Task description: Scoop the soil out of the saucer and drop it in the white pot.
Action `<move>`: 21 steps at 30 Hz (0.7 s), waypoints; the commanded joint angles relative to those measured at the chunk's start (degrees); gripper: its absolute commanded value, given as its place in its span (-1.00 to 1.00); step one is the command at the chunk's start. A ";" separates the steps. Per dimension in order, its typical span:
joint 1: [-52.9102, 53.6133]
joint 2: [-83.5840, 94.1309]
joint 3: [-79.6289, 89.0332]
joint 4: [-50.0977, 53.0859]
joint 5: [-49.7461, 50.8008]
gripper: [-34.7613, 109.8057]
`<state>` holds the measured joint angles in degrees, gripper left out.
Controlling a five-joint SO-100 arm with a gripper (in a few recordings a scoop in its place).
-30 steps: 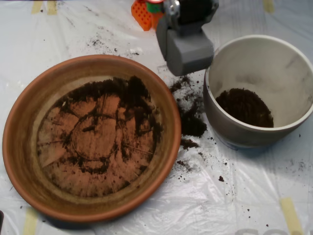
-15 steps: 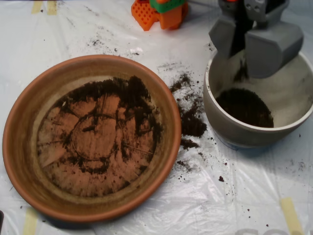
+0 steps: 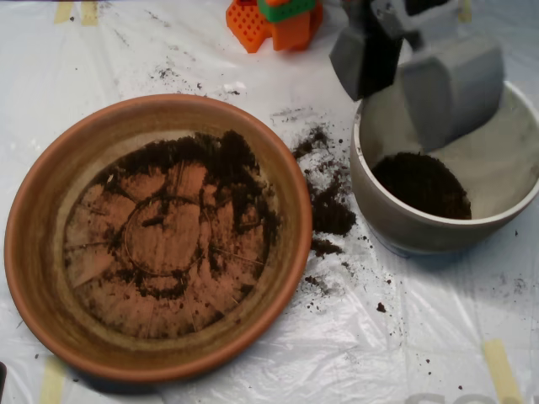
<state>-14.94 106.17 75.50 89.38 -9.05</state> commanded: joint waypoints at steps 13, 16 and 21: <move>16.35 57.57 47.29 -16.17 -6.68 -0.38; 16.26 63.98 52.03 -16.35 -6.42 -0.37; 16.26 70.75 58.27 -17.31 -4.75 -0.36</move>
<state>0.70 172.09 132.10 73.65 -14.06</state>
